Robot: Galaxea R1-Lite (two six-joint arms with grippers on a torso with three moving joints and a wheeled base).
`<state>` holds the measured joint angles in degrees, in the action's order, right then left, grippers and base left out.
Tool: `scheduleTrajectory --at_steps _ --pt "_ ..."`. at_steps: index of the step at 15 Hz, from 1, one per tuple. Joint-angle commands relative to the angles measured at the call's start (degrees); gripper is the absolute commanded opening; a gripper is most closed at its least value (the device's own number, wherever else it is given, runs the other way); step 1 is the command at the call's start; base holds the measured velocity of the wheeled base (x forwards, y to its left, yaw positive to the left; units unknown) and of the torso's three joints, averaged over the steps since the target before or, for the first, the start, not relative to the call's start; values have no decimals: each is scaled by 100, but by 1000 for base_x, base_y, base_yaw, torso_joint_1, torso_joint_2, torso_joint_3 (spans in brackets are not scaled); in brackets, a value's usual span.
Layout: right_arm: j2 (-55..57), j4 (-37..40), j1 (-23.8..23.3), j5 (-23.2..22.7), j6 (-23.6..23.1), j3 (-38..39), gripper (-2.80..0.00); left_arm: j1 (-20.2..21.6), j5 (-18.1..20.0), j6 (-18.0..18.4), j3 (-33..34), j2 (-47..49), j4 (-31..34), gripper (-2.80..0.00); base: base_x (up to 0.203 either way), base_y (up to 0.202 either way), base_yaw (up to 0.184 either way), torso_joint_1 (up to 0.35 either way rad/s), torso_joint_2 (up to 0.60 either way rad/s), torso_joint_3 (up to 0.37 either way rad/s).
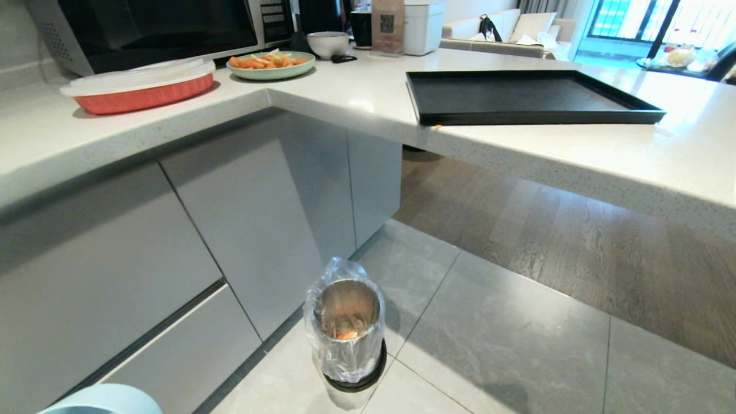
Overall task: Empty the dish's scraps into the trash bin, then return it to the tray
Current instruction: Put the bowl back to the table
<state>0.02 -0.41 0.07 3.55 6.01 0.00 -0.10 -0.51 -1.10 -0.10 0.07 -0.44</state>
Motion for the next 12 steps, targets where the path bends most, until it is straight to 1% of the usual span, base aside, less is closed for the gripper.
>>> scheduleTrajectory --at_steps 1,10,12 --pt "-2 -2 1 6 5 -8 -280 1 -1 -5 1 1 0 -280 0 0 0 0 0 0" --pt "-2 -2 1 6 5 0 -280 1 -1 -5 1 1 0 -280 0 0 0 0 0 0" --pt "-2 -2 1 6 5 0 -280 1 -1 -5 1 1 0 -280 4 11 -97 -4 5 5"
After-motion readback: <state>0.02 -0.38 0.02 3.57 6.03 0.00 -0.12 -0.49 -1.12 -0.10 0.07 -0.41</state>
